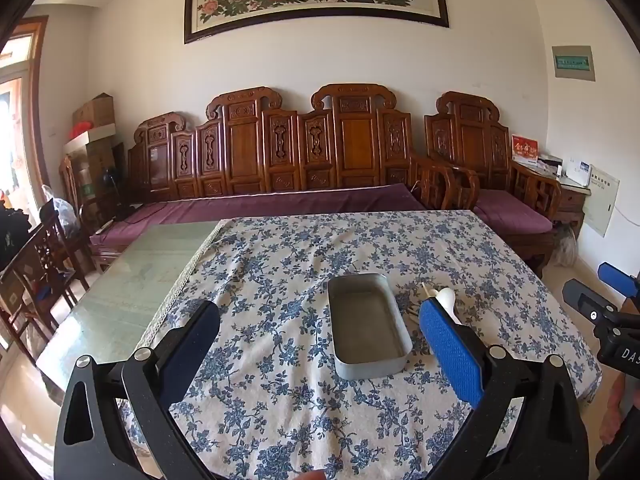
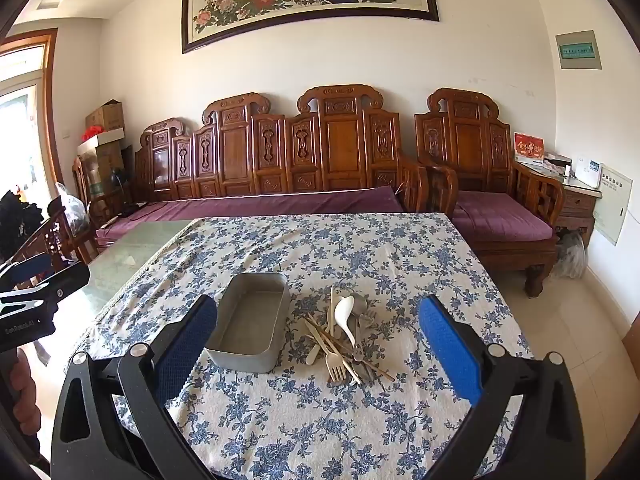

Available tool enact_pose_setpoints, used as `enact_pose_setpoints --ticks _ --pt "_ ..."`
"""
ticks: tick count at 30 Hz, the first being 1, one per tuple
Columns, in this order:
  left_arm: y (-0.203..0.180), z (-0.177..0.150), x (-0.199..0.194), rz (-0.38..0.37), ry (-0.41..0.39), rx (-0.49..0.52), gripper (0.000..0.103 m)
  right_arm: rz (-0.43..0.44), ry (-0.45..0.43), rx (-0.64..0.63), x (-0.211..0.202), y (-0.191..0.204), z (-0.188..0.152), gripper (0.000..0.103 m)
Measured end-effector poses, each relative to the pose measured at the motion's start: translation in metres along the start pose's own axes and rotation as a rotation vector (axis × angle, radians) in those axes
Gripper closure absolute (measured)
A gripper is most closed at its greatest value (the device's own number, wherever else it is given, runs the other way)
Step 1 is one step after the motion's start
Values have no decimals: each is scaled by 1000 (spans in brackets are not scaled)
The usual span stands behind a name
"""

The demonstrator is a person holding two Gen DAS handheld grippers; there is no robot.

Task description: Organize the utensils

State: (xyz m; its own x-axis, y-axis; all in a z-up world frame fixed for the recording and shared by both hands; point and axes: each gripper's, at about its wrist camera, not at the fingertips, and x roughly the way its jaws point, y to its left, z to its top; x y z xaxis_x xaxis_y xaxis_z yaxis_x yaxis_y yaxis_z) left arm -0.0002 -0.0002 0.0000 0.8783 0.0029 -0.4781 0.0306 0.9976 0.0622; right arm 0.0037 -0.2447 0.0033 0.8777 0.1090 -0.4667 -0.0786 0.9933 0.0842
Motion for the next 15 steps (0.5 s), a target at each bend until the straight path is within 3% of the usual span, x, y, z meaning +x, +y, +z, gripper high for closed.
enact_pose_setpoints --ticks 15 --pt "0 0 0 -2 3 -3 6 0 3 1 -1 0 1 2"
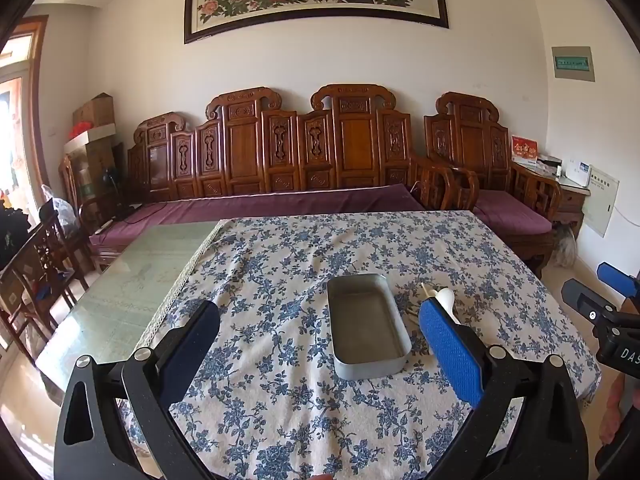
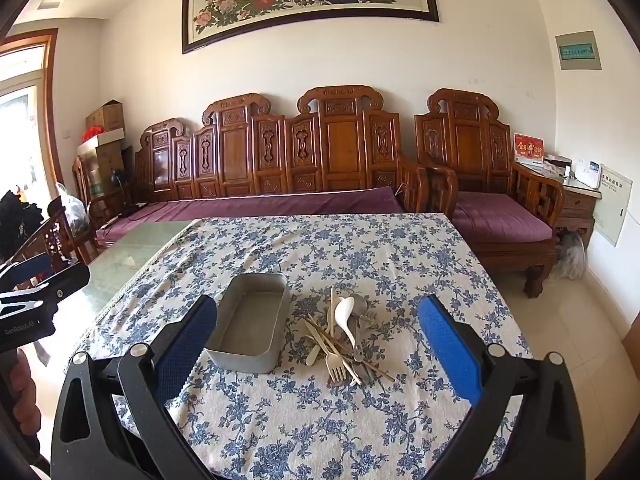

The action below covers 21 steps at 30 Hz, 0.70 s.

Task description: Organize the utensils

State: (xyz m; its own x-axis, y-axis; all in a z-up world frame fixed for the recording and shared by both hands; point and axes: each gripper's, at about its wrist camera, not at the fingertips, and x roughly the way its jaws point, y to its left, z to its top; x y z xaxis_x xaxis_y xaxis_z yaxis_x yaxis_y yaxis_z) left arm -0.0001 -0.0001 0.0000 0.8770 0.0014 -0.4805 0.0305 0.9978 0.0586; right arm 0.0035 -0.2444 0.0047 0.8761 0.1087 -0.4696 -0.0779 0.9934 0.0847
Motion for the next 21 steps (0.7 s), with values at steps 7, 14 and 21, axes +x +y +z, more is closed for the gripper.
enact_pose_setpoints --ticks 7,14,21 --pt "0 0 0 -1 0 0 6 1 0 1 0 -1 0 2" --pt "0 0 0 0 1 -1 6 0 0 0 0 -1 1 2" --pt "0 0 0 0 1 -1 6 0 -2 0 -1 -1 1 2"
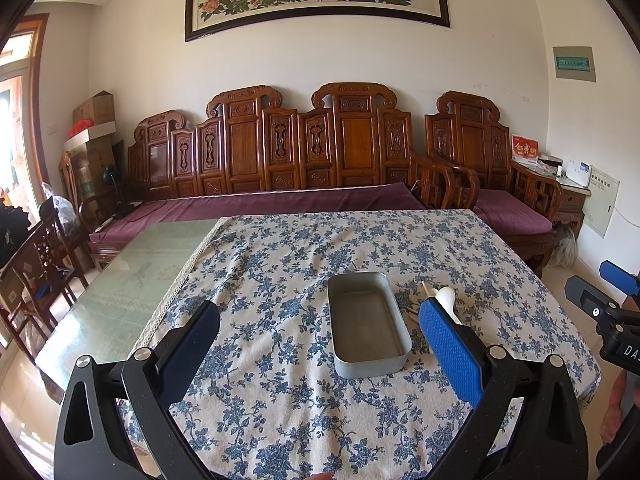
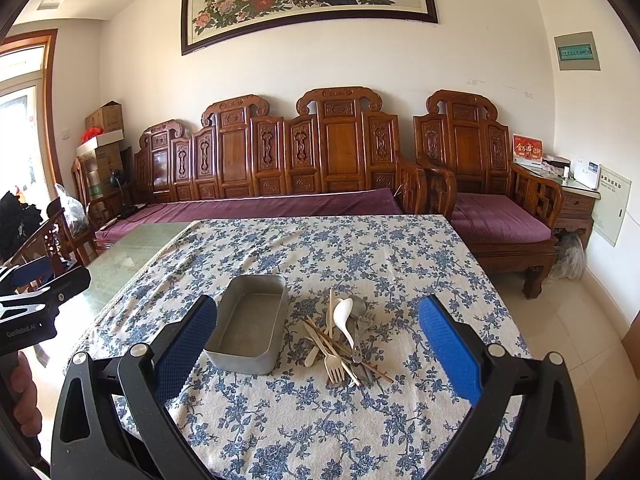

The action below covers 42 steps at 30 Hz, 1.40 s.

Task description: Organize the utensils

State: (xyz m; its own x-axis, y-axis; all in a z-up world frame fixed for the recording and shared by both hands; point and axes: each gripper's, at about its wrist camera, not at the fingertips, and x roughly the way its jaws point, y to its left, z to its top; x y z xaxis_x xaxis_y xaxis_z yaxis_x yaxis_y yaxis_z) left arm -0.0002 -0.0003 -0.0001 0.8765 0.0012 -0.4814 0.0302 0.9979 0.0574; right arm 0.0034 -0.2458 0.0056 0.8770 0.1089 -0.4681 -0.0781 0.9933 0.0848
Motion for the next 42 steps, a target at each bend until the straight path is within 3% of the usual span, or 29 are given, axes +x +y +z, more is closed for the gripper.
enact_pose_setpoints --ticks 42 --pt "-5 3 -6 -4 -4 -5 6 0 -11 2 -9 2 6 2"
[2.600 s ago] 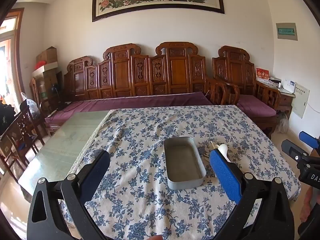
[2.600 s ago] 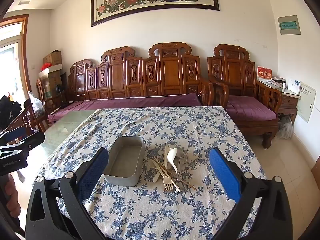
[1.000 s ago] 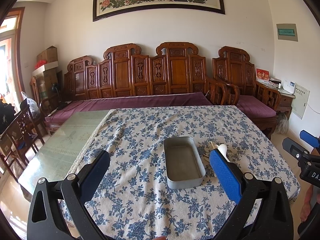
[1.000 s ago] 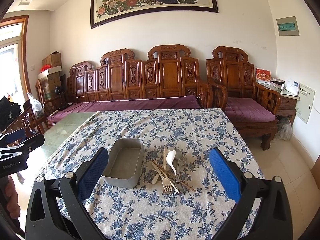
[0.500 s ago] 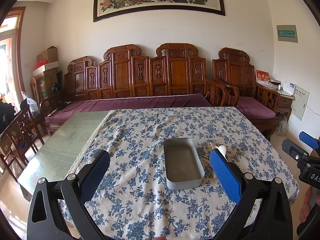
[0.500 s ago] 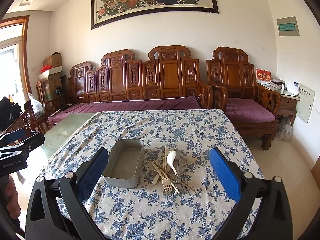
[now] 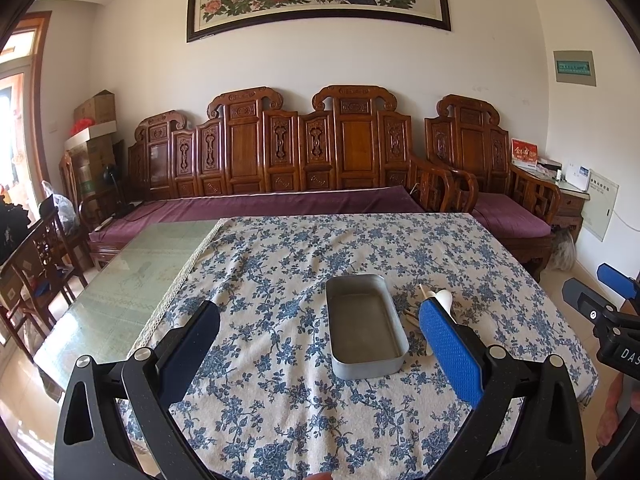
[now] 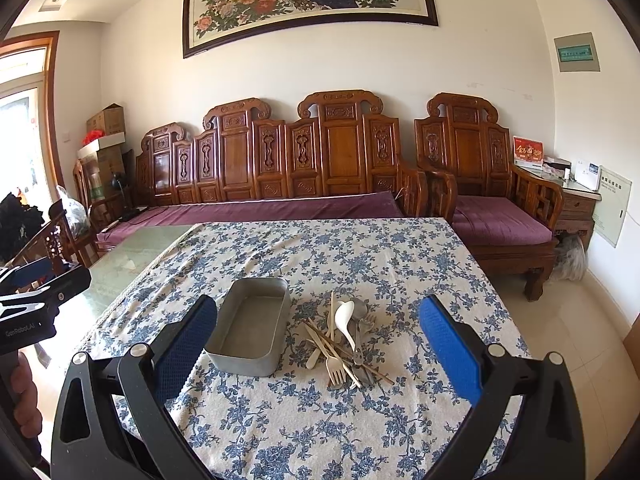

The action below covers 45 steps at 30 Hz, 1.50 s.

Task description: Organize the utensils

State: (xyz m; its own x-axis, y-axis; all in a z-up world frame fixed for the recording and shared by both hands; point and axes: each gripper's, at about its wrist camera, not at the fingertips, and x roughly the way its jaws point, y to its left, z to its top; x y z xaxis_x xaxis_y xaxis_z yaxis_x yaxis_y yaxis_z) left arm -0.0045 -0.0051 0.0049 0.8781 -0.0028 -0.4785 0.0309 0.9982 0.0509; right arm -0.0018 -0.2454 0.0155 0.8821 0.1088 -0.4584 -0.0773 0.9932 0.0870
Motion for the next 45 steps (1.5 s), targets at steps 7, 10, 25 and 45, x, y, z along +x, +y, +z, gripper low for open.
enact_pose_setpoints --ticks 7,10,25,45 --pt "0 0 1 -1 -2 1 6 4 -1 0 -1 2 3 2" --pt "1 -1 1 -2 -1 -2 6 5 -2 -1 -1 3 4 2" --pt "-10 -13 59 -58 131 39 6 -18 56 -14 32 -21 -15 2" --pt "-59 -26 157 -190 262 84 6 -35 244 -9 146 -92 -54 11"
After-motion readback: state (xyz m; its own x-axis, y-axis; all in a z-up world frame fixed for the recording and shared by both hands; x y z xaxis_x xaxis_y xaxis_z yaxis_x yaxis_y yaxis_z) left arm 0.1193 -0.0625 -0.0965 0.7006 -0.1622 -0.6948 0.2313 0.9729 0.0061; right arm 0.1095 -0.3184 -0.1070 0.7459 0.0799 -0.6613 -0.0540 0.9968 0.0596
